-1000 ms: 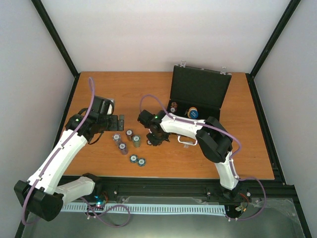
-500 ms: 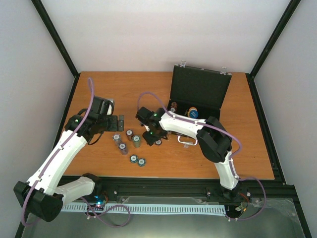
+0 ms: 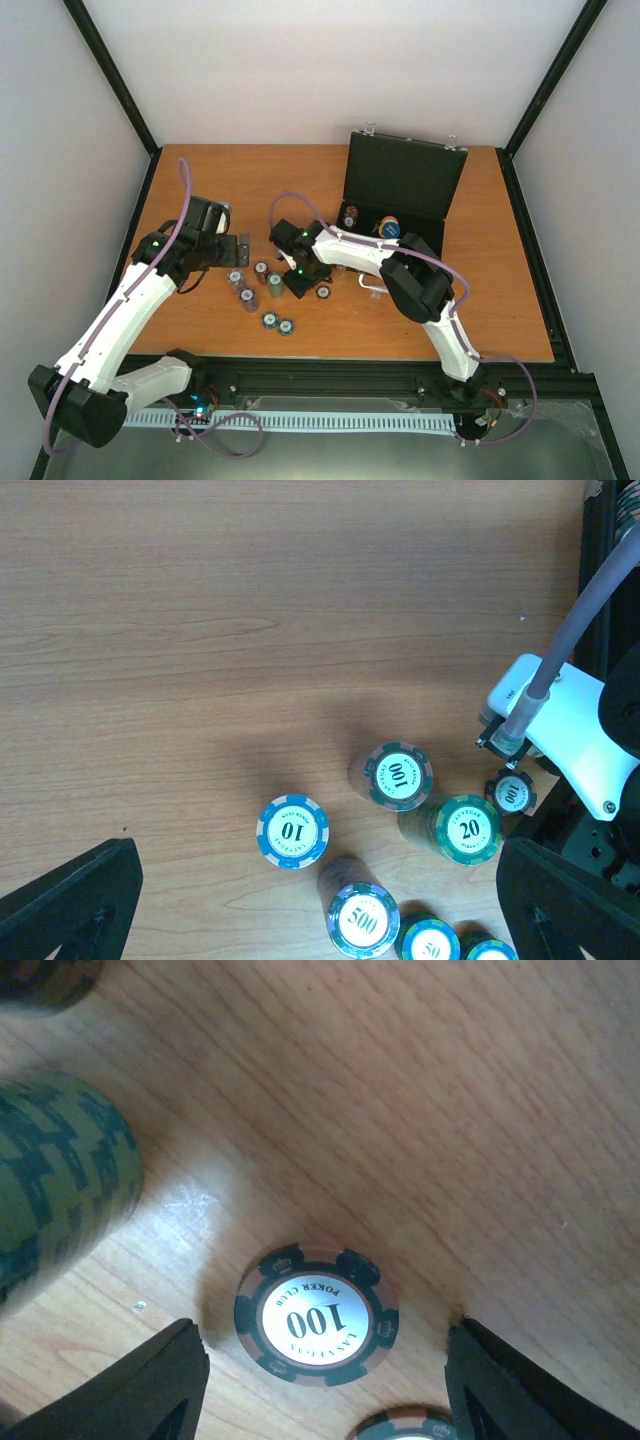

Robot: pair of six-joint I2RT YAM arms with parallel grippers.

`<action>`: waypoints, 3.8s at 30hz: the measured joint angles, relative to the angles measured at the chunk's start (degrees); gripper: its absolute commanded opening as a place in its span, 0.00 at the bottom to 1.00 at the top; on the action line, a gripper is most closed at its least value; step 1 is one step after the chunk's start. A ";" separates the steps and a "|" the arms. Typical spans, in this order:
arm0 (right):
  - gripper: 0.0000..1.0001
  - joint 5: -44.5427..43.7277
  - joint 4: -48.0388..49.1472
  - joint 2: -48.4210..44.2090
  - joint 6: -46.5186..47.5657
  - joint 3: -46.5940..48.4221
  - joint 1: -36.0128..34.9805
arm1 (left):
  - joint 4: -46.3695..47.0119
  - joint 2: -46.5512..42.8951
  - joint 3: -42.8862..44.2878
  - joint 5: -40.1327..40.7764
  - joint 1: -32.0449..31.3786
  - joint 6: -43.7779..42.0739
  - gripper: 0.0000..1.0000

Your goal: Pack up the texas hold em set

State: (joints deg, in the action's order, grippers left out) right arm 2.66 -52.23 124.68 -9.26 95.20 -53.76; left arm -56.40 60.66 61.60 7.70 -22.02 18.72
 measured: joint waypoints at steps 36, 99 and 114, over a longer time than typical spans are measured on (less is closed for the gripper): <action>0.28 -5.16 -2.64 0.74 1.84 2.19 0.00 | -0.02 0.85 -0.02 0.04 0.00 0.00 1.00; 0.51 3.45 -9.53 5.99 10.36 10.16 6.49 | 1.11 4.85 0.00 1.31 0.00 0.98 1.00; 0.26 4.13 -9.51 6.03 9.57 10.12 6.56 | 1.11 4.85 0.00 1.31 0.00 0.98 1.00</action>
State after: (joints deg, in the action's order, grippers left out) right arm 6.79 -61.73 130.72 0.32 105.32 -47.20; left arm -55.29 65.52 61.60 9.02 -22.02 19.70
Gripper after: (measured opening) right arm 0.268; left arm 0.997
